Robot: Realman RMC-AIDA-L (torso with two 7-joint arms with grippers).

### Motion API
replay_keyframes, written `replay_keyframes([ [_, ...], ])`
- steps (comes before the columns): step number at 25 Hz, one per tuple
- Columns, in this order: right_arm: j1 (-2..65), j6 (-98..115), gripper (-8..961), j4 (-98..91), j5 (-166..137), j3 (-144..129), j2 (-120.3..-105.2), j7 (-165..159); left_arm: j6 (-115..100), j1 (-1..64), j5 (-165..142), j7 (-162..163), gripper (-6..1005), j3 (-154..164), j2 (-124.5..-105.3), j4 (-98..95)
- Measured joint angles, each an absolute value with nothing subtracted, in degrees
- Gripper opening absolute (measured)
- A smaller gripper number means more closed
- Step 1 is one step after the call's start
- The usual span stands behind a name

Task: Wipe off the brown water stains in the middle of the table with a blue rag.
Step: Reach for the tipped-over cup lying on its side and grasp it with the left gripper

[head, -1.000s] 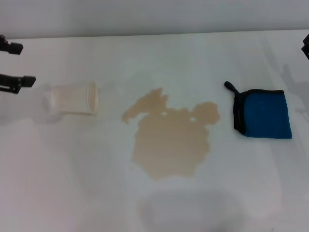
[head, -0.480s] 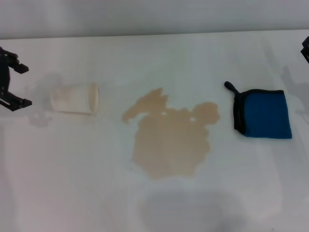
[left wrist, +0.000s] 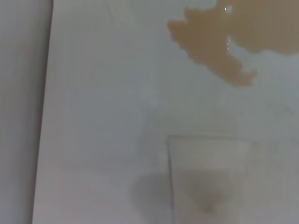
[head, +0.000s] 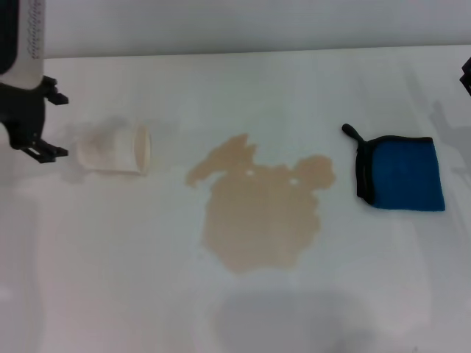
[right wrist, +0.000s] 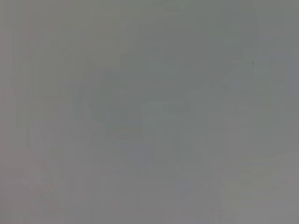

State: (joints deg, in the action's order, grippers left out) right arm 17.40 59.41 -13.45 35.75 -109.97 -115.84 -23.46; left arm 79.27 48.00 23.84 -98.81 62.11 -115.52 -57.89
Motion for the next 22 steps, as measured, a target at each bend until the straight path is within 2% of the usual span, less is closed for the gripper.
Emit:
replay_keyframes([
  [8,17.4,59.4,864,-13.4,35.8,-109.9,-115.84,-23.5,73.9,47.9,23.5,-100.9,862,62.2,-117.75,-54.6],
  [22,17.4,59.5,864,-13.4,35.8,-109.9,-115.75,-23.5,67.0,46.5,24.8,-103.8,861,62.4,-118.81,-50.3],
])
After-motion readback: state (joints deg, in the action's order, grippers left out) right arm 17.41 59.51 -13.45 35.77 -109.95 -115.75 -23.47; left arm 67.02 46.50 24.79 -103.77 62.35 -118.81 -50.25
